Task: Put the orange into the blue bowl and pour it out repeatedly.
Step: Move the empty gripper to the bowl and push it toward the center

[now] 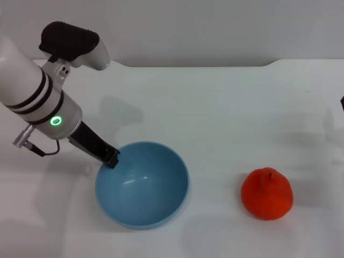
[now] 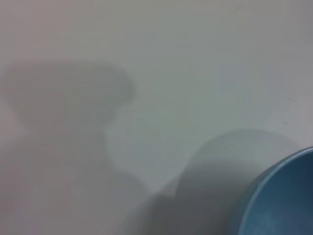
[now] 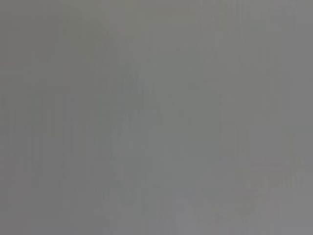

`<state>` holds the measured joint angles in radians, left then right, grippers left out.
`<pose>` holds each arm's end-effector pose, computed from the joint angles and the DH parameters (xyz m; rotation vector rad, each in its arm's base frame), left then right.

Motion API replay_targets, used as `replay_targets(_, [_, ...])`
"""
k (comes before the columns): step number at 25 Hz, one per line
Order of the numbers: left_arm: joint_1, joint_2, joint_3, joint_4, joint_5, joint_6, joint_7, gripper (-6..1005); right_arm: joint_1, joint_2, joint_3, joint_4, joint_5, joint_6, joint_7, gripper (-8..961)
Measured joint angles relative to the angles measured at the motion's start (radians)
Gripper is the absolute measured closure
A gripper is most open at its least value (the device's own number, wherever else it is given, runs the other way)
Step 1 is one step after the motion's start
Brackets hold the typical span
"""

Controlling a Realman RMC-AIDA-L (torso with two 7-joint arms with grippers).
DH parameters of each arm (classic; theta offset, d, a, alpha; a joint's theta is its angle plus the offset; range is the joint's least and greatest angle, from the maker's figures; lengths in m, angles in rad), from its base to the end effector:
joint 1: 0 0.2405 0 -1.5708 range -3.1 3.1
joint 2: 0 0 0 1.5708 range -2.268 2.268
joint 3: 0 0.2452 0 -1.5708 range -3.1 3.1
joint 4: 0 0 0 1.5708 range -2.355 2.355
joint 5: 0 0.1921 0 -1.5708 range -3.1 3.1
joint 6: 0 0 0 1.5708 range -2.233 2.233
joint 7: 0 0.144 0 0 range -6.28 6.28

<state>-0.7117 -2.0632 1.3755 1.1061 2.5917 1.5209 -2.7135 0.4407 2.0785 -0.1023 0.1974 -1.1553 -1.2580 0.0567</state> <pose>-0.1901 0.3428 -0.0134 -2.5058 -1.2127 0.5574 0.3299 0.2943 -0.0010 -1.4577 0.6380 0.6260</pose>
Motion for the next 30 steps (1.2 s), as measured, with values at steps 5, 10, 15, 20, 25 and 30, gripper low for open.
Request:
replay_targets(5, [-0.002, -0.001, -0.005, 0.001, -0.002, 0.004, -0.001, 996, 0.022, -0.001, -0.001, 0.002, -0.002, 0.001, 0.083, 424])
replay_targets(10, [-0.003, 0.0, -0.021, 0.02, -0.006, 0.01, -0.01, 1000, 0.064, -0.01, -0.005, -0.056, -0.075, 0.047, 0.403, 424])
replay_targets(15, [0.003, -0.001, -0.039, 0.047, -0.009, 0.008, -0.031, 1000, 0.138, -0.013, -0.078, -0.292, -0.355, 0.171, 1.039, 425])
replay_targets(20, [0.006, -0.002, -0.041, 0.05, -0.02, -0.002, -0.036, 1000, 0.183, -0.014, -0.333, -0.733, -0.786, 0.124, 1.796, 425])
replay_targets(25, [0.006, -0.001, -0.047, 0.046, -0.021, -0.032, -0.036, 1000, 0.206, -0.02, -0.461, -1.064, -1.108, -0.065, 2.158, 425])
replay_targets(30, [0.006, 0.0, -0.061, 0.041, -0.019, -0.043, -0.038, 1001, 0.324, -0.04, -0.483, -1.236, -1.402, -0.395, 2.305, 425])
